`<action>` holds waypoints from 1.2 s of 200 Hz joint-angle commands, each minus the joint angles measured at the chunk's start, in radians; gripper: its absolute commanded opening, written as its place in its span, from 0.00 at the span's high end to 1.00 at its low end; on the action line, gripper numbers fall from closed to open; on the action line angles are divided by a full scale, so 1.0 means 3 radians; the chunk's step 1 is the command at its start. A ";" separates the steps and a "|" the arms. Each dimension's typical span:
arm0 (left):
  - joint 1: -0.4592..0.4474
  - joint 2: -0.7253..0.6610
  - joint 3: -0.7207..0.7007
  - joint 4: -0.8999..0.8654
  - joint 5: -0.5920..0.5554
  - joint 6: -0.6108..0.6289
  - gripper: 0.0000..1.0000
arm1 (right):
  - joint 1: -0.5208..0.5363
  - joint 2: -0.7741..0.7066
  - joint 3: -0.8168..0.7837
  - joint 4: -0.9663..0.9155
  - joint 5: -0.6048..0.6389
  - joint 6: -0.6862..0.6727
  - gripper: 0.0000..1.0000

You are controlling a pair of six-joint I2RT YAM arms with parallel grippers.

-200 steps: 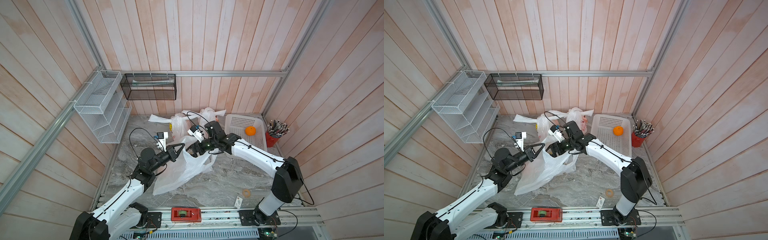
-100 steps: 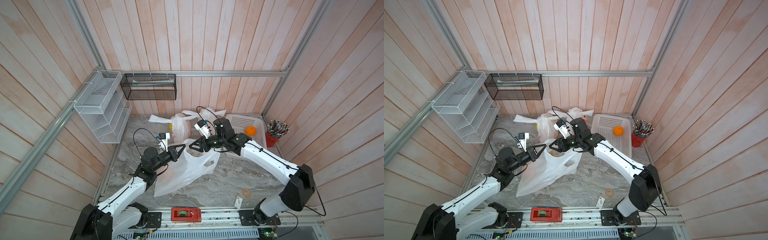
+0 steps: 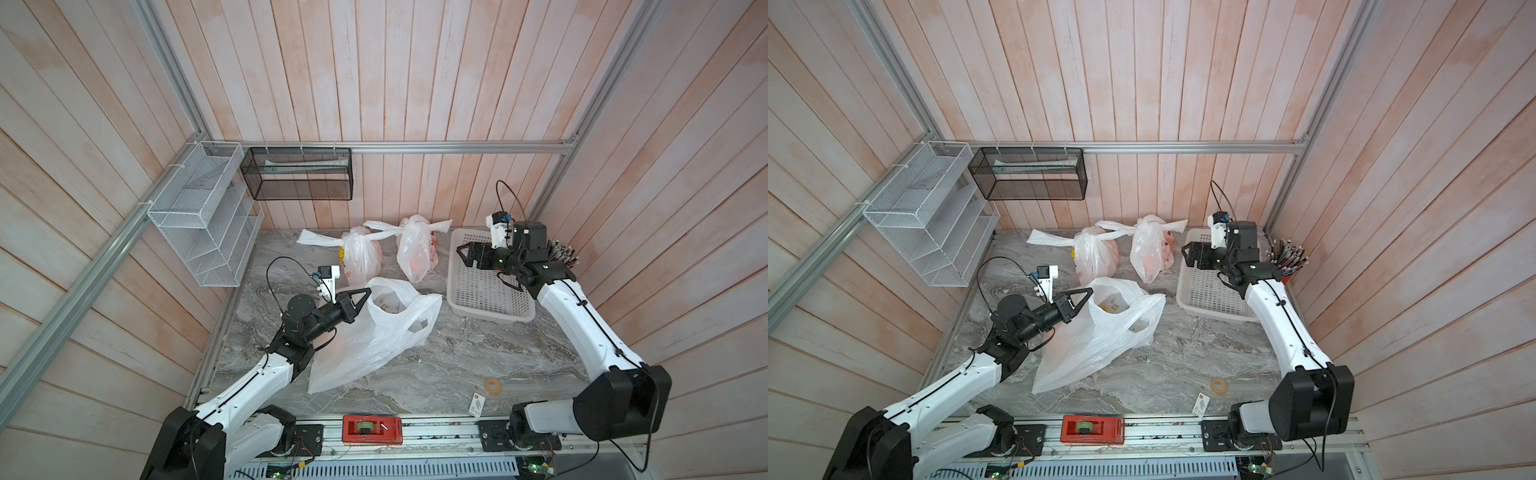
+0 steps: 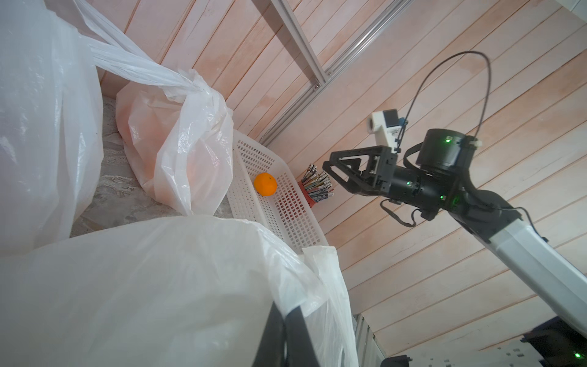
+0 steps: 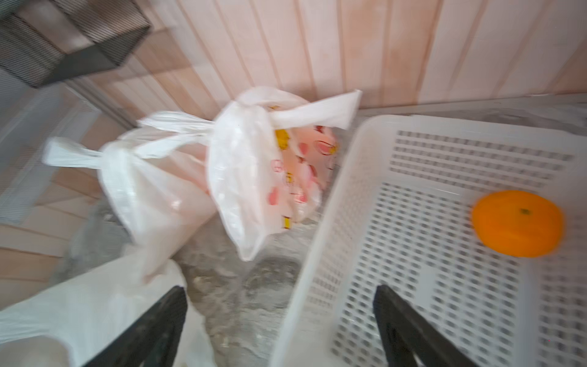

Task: Place the oranges into plastic bags & tie knots
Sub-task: Pick up the orange from the basket.

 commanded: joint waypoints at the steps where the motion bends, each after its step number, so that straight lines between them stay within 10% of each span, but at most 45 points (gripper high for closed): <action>1: 0.0010 -0.0065 0.0025 -0.0035 -0.0017 0.0052 1.00 | -0.0256 0.0334 -0.0042 -0.0201 0.0699 -0.0283 0.02; 210: 0.0009 -0.0023 0.0087 -0.0018 0.0016 0.0241 1.00 | -0.0638 0.3122 0.2217 -0.0673 0.1217 -0.0417 0.03; 240: 0.0008 -0.0001 0.0108 -0.0019 0.0022 0.0240 1.00 | -0.0642 0.3130 0.2222 -0.0633 0.1233 -0.0432 0.21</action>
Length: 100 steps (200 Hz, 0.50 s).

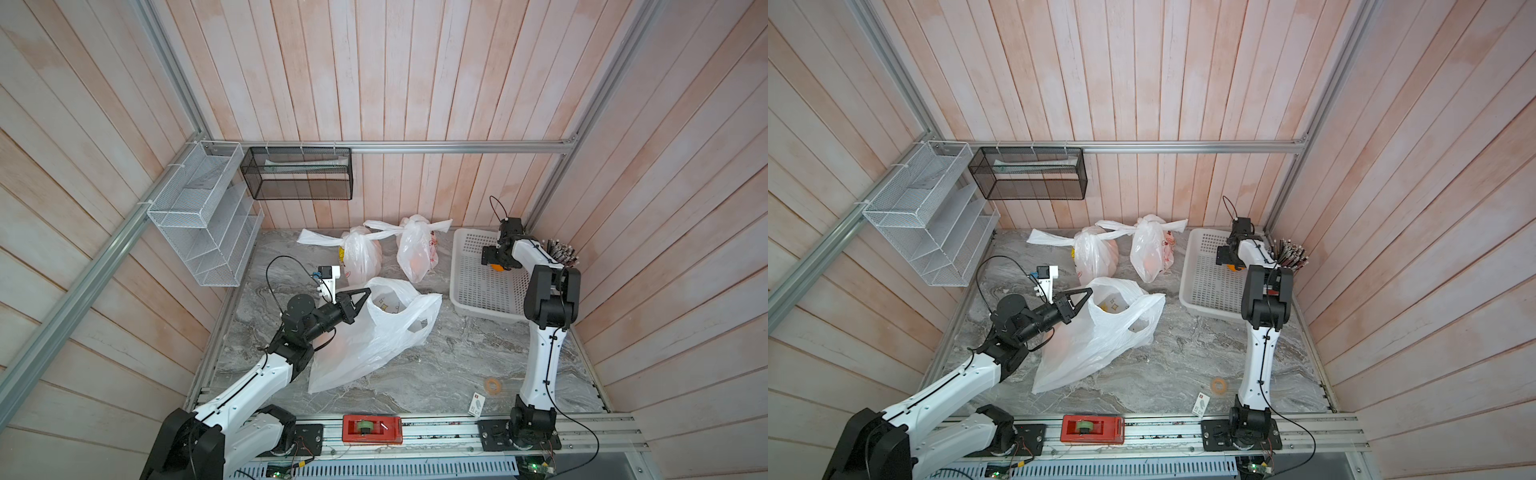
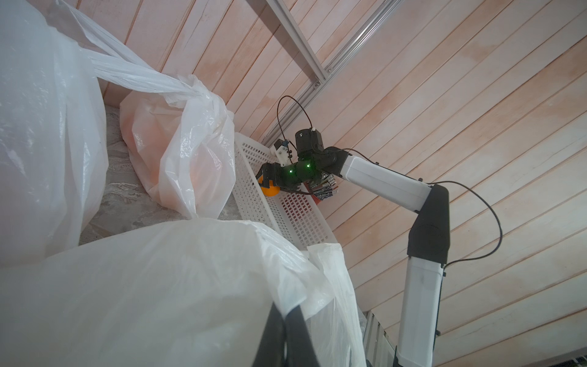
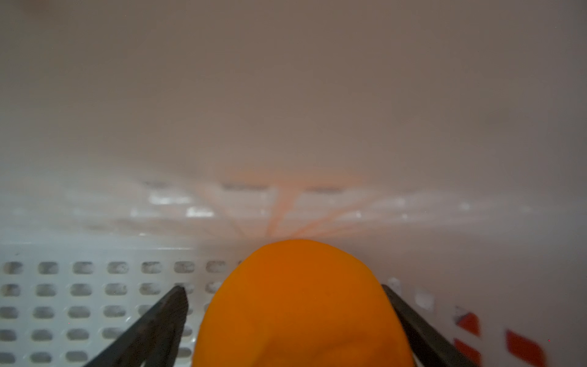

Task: Place the oranges into plastic bags & tie knots
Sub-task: Pick up the orange from the basket.

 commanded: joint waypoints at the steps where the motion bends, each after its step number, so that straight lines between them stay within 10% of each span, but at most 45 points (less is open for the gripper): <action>1: 0.0007 0.0026 0.0107 0.0031 0.0025 0.0063 1.00 | -0.0021 0.0058 0.0066 -0.0127 0.0027 -0.0028 0.23; 28: 0.0011 0.0035 0.0107 0.0039 0.0025 0.0053 1.00 | -0.0021 -0.0181 -0.0130 0.0016 0.0011 -0.0035 0.45; 100: 0.0010 0.0014 0.0094 0.0027 0.0078 0.0061 1.00 | 0.0115 -0.1937 -0.1596 0.0443 -0.0972 0.0116 0.48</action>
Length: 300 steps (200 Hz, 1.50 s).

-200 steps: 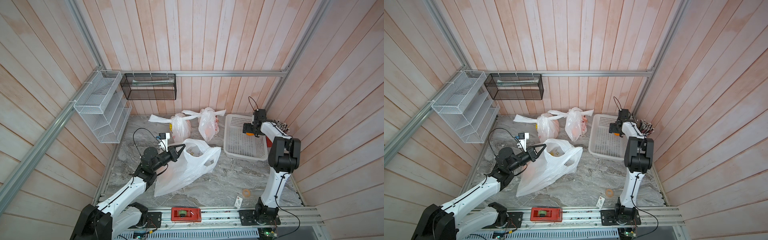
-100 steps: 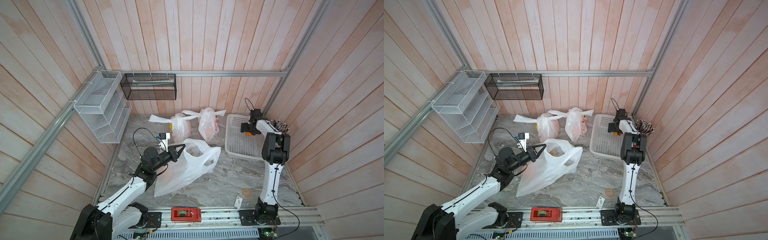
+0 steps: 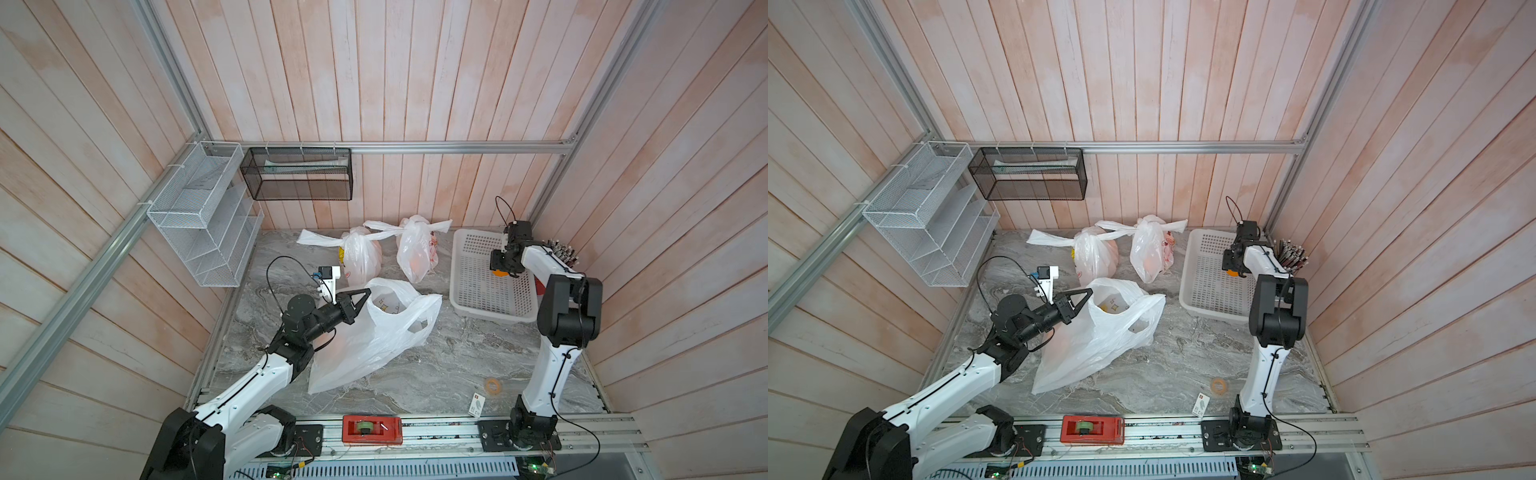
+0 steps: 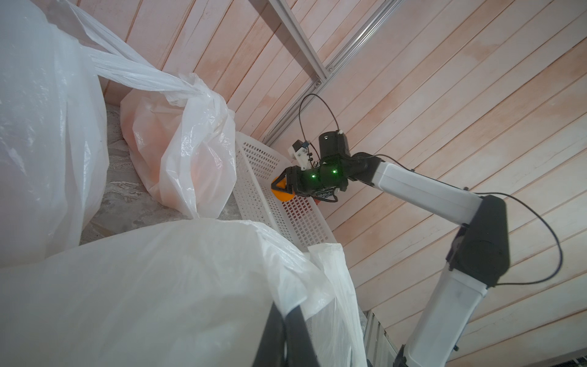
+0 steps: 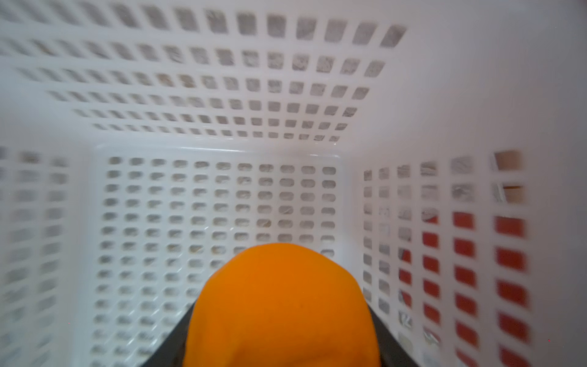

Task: Place the oranges into plastic bags & tie knots
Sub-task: Pick up the orange from the basket, then place the orange in the plastic bag.

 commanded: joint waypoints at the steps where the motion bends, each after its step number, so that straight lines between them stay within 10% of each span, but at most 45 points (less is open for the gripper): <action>1: 0.0010 0.0000 0.0093 0.0025 0.0076 0.0062 1.00 | 0.0110 -0.0714 -0.0389 0.0224 -0.0663 0.0125 0.48; 55: 0.0011 -0.0024 0.0064 0.0015 0.0108 0.0058 1.00 | 0.1091 -0.1850 -0.1159 0.0688 -0.1664 0.0625 0.48; 134: 0.0010 -0.0060 0.0043 0.0013 0.0057 -0.0013 1.00 | 0.2538 -0.1632 -0.1128 0.0953 -0.1669 0.0972 0.48; 203: 0.0007 -0.0053 0.0043 0.0028 0.0093 -0.0013 1.00 | 0.2736 -0.0975 -0.0854 0.1111 -0.1865 0.0983 0.35; 300: 0.0006 -0.0013 -0.0024 0.0071 0.0026 0.0015 1.00 | 0.2683 -0.1557 -0.0811 0.0758 -0.1540 0.0790 0.13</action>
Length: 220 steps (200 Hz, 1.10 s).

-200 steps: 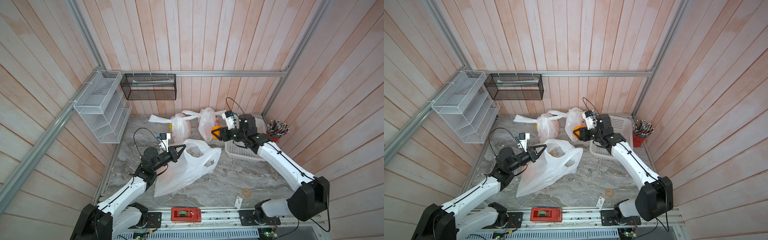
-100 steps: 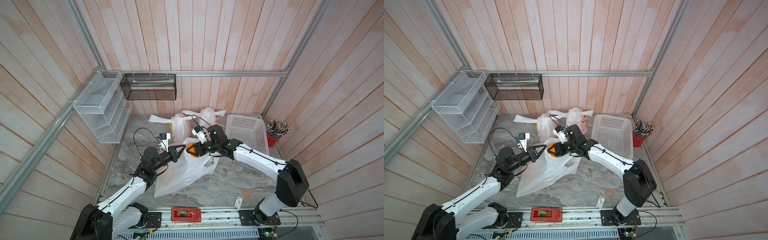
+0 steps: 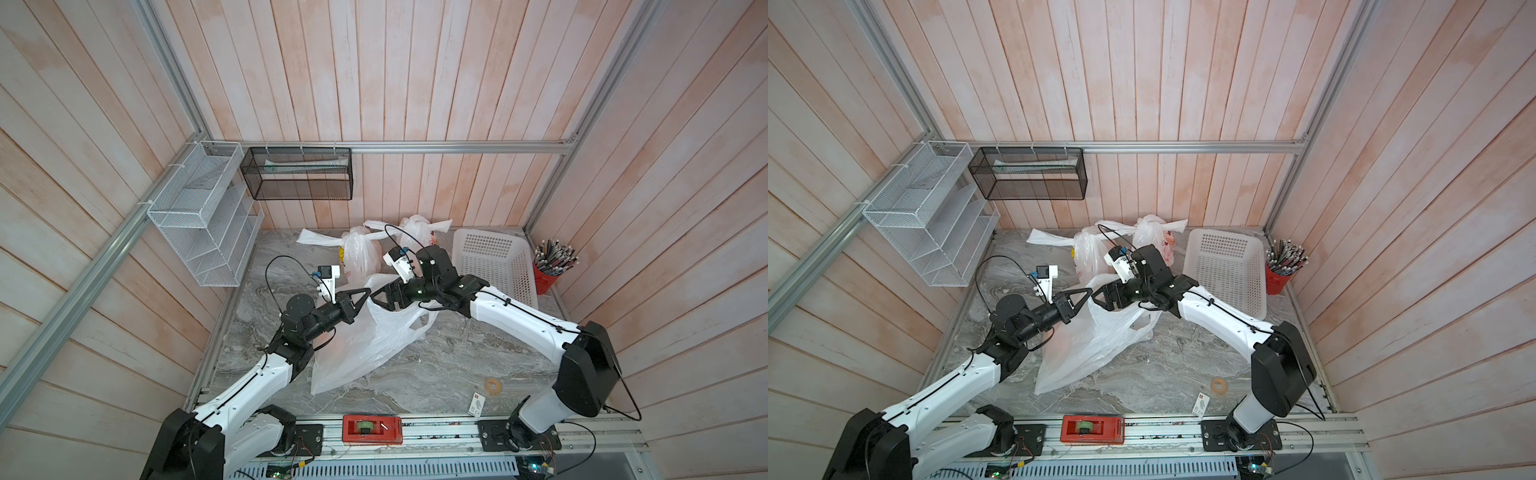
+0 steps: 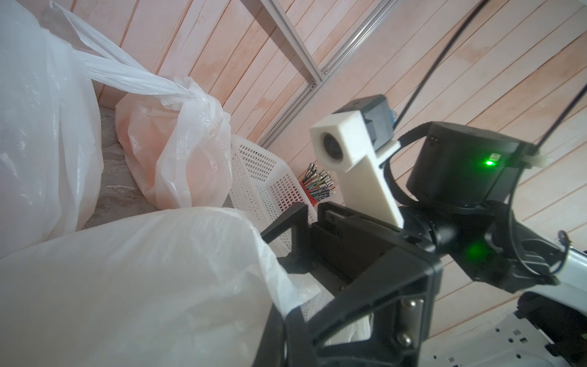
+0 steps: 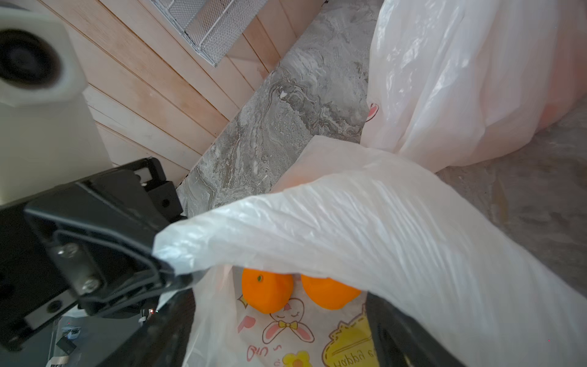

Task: Place the oranges into plastic bags & tie knots
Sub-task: Place the orange in the plastic bag, then adjust the plastic bag at the center of the board.

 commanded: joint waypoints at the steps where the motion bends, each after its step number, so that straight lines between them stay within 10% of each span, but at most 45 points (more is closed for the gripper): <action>1: 0.0001 0.0005 -0.0024 0.0042 -0.0006 0.0034 1.00 | -0.0027 -0.0210 0.0118 -0.0148 0.0123 -0.0098 0.13; 45: 0.0004 -0.0014 -0.0099 0.0117 0.0010 0.0095 1.00 | -0.0289 -0.0750 0.0050 -0.0242 0.0141 -0.0157 0.13; 131: 0.0002 -0.0017 -0.0157 0.0186 0.0001 0.0140 1.00 | -0.1898 -0.1482 -0.1101 -0.0358 -0.0623 0.0135 0.19; 220: 0.0007 -0.0027 -0.0168 0.0226 0.0032 0.0120 1.00 | -0.1469 -0.0880 -0.1416 0.0158 -0.1160 0.0323 0.19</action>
